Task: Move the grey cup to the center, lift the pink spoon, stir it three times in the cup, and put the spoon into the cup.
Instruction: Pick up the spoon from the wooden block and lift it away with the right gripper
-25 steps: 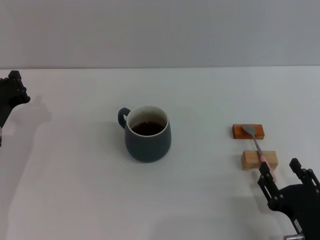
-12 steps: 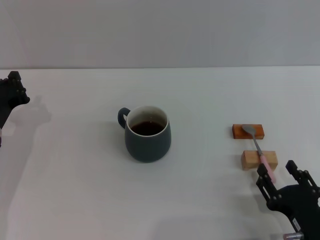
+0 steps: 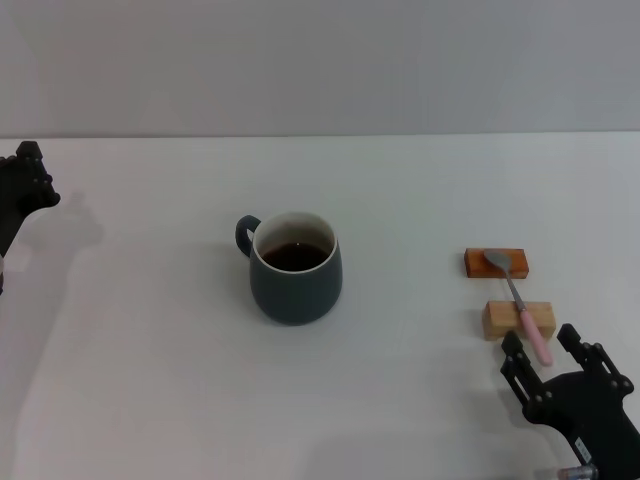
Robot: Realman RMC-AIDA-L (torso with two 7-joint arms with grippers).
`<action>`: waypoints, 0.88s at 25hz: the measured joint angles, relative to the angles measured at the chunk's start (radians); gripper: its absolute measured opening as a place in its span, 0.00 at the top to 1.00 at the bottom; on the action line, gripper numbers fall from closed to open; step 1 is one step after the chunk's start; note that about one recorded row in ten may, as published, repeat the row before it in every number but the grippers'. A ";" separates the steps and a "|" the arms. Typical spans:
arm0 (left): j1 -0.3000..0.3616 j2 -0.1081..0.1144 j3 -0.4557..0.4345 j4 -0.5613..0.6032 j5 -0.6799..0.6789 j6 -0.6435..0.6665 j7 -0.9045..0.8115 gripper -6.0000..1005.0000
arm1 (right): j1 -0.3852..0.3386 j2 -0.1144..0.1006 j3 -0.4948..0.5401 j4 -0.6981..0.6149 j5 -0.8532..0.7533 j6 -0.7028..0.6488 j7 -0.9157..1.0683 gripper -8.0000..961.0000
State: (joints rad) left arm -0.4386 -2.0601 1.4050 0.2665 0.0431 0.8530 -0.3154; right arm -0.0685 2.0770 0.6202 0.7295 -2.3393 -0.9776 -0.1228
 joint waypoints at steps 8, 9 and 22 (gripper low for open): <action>-0.001 0.001 0.000 0.002 0.005 0.000 -0.001 0.99 | 0.006 0.004 -0.003 -0.021 0.020 0.001 0.001 0.30; -0.001 0.001 0.000 0.002 0.006 0.000 -0.002 0.99 | 0.008 0.004 -0.003 -0.023 0.021 0.001 0.001 0.30; 0.001 0.001 0.004 0.002 0.008 0.000 -0.008 0.99 | 0.022 0.004 -0.014 -0.061 0.024 -0.008 0.069 0.30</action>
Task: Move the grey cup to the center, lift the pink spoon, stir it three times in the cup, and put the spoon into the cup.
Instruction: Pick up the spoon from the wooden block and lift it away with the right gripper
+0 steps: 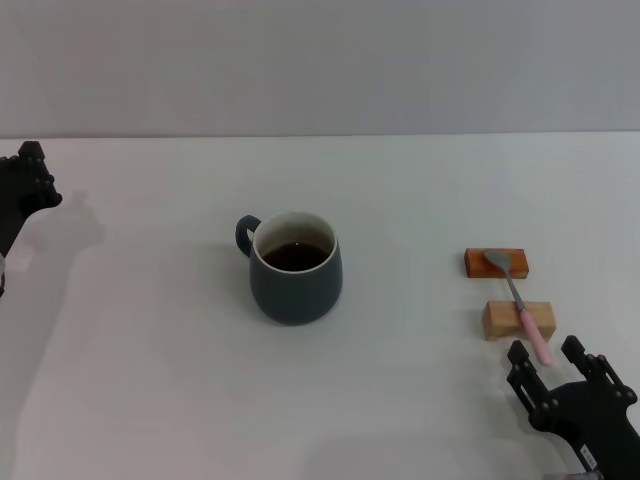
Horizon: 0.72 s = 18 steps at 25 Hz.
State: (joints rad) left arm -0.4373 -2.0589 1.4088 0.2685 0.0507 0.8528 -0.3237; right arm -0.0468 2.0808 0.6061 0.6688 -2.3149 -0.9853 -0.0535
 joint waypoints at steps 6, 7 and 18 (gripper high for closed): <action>0.002 -0.001 0.001 0.000 0.000 0.001 -0.001 0.99 | 0.000 -0.001 0.000 0.001 0.000 -0.003 0.000 0.30; 0.002 -0.001 0.001 0.000 0.000 0.001 -0.002 0.99 | 0.000 -0.002 0.000 0.004 0.000 -0.004 0.000 0.30; 0.002 -0.003 -0.001 0.000 0.000 0.003 -0.002 0.99 | 0.004 -0.001 0.000 0.008 -0.004 -0.004 -0.008 0.31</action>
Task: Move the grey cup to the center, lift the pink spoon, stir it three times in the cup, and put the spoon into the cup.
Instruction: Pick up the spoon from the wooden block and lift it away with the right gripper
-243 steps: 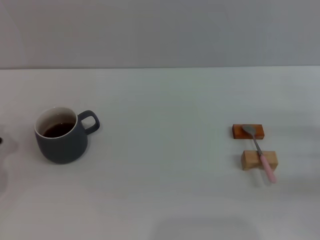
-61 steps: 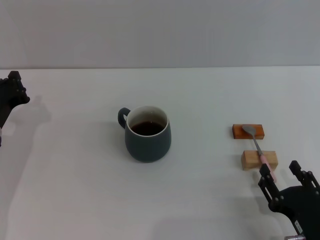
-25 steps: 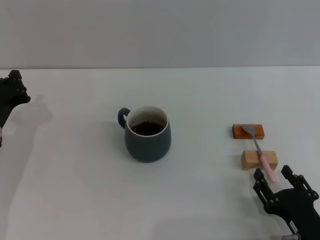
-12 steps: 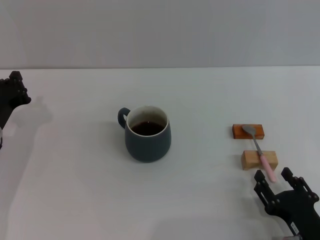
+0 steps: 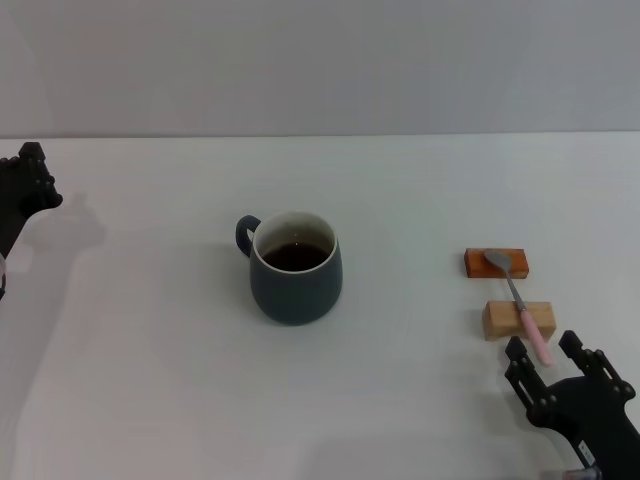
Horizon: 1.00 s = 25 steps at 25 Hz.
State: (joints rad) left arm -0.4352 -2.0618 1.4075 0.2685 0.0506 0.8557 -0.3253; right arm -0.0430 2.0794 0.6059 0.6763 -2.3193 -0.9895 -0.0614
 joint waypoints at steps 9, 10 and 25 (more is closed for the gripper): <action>0.008 0.001 -0.001 0.003 0.000 0.003 0.000 0.99 | 0.011 -0.002 -0.028 -0.003 -0.001 -0.009 0.004 0.31; 0.008 0.001 -0.001 0.003 0.000 0.003 0.000 0.99 | 0.011 -0.002 -0.028 -0.003 -0.001 -0.009 0.004 0.35; 0.010 0.003 0.000 0.003 0.000 0.013 0.000 0.99 | 0.007 -0.004 -0.014 0.000 0.031 -0.009 -0.003 0.44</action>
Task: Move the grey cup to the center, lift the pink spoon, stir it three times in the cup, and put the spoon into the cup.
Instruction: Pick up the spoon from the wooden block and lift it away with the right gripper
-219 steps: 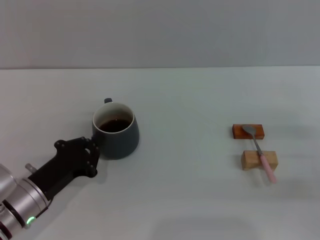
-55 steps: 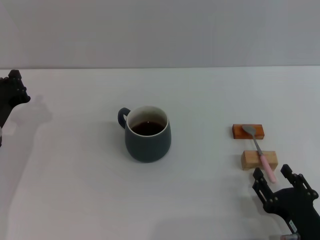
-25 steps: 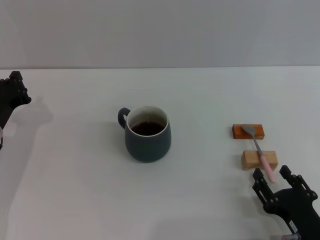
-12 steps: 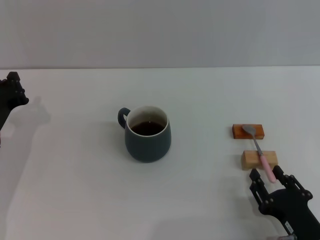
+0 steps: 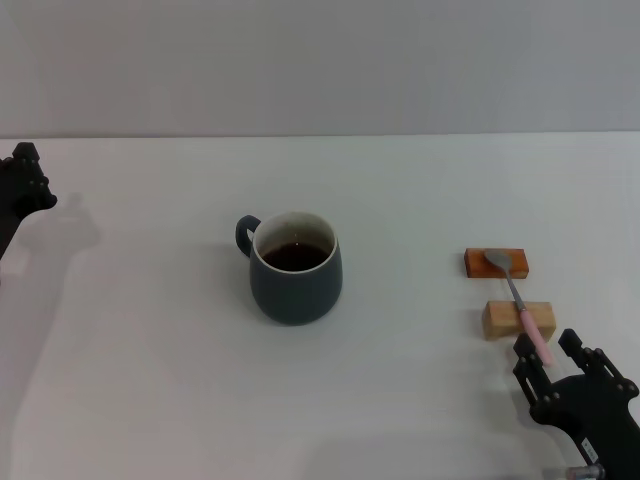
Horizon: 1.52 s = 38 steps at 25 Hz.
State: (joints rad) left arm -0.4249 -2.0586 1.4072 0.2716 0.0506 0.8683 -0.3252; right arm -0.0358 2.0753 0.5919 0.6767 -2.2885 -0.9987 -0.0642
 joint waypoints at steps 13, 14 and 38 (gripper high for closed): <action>-0.001 0.000 -0.001 0.000 0.000 0.001 0.000 0.99 | 0.006 0.000 -0.009 -0.007 0.001 0.000 0.002 0.57; -0.001 0.000 -0.001 0.000 0.000 0.001 0.000 0.99 | 0.006 0.000 -0.009 -0.008 0.001 0.000 0.003 0.58; 0.003 0.000 -0.002 0.000 -0.001 0.026 -0.001 0.99 | 0.006 0.001 -0.012 -0.012 0.001 0.001 0.007 0.67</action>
State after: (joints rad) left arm -0.4216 -2.0585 1.4050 0.2715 0.0499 0.8942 -0.3261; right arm -0.0301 2.0766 0.5800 0.6647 -2.2870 -0.9972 -0.0571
